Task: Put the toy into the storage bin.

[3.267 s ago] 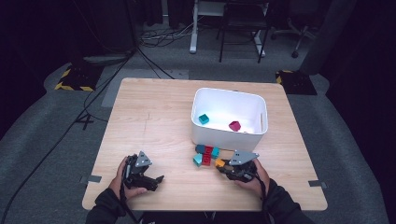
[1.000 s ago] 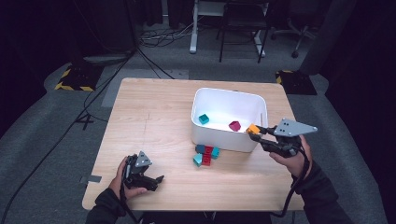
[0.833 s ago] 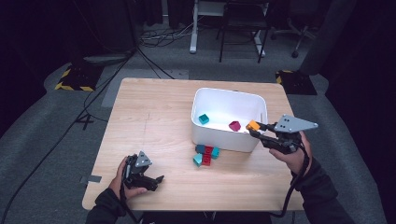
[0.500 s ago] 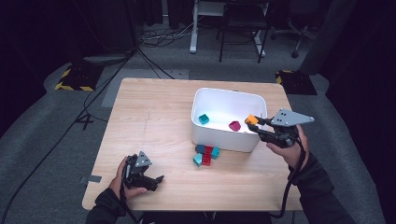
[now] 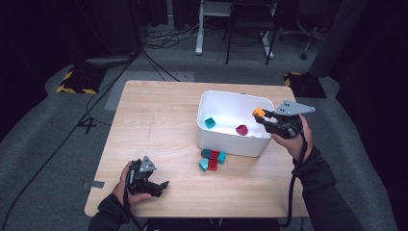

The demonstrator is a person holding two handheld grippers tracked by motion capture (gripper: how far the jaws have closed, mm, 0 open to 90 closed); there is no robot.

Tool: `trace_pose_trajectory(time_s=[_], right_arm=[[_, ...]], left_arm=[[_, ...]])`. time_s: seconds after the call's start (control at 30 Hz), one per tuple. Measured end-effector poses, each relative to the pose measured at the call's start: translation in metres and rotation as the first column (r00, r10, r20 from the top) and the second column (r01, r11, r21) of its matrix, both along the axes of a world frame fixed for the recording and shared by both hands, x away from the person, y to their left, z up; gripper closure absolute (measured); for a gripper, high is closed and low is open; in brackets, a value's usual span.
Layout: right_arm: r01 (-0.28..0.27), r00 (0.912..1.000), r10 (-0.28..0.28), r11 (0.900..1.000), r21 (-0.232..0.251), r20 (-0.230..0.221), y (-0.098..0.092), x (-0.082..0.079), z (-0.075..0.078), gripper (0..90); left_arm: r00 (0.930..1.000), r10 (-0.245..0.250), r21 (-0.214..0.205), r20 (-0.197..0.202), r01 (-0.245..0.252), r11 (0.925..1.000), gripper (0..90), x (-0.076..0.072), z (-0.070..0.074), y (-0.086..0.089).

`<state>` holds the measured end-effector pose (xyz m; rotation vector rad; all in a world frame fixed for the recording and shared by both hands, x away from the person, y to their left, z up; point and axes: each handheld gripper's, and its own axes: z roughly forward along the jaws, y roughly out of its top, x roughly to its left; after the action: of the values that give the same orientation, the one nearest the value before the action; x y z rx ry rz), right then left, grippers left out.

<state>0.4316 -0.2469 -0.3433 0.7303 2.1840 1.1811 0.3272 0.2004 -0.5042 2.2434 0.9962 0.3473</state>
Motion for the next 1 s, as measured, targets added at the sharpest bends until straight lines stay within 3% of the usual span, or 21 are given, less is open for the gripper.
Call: trace_pose_trajectory(time_s=[0.33, 0.4, 1.0], right_arm=[[0.04, 0.998, -0.042, 0.9988, -0.027, -0.047, 0.003, 0.028, -0.007, 68.0], [0.047, 0.9973, -0.048, 0.9988, -0.013, -0.056, 0.002, 0.031, -0.009, 68.0], [0.003, 0.9966, -0.004, 0.9998, -0.018, -0.082, 0.016, 0.029, -0.019, 62.2]], left_arm=[[1.0, -0.003, 0.002, 0.0, 0.003, 1.0, 0.7, 0.0, 0.0, 0.0], [1.0, -0.002, 0.004, 0.004, 0.002, 1.0, 0.7, 0.0, 0.0, 0.0], [1.0, -0.002, 0.007, 0.0, 0.002, 1.0, 0.7, 0.0, 0.001, 0.001]])
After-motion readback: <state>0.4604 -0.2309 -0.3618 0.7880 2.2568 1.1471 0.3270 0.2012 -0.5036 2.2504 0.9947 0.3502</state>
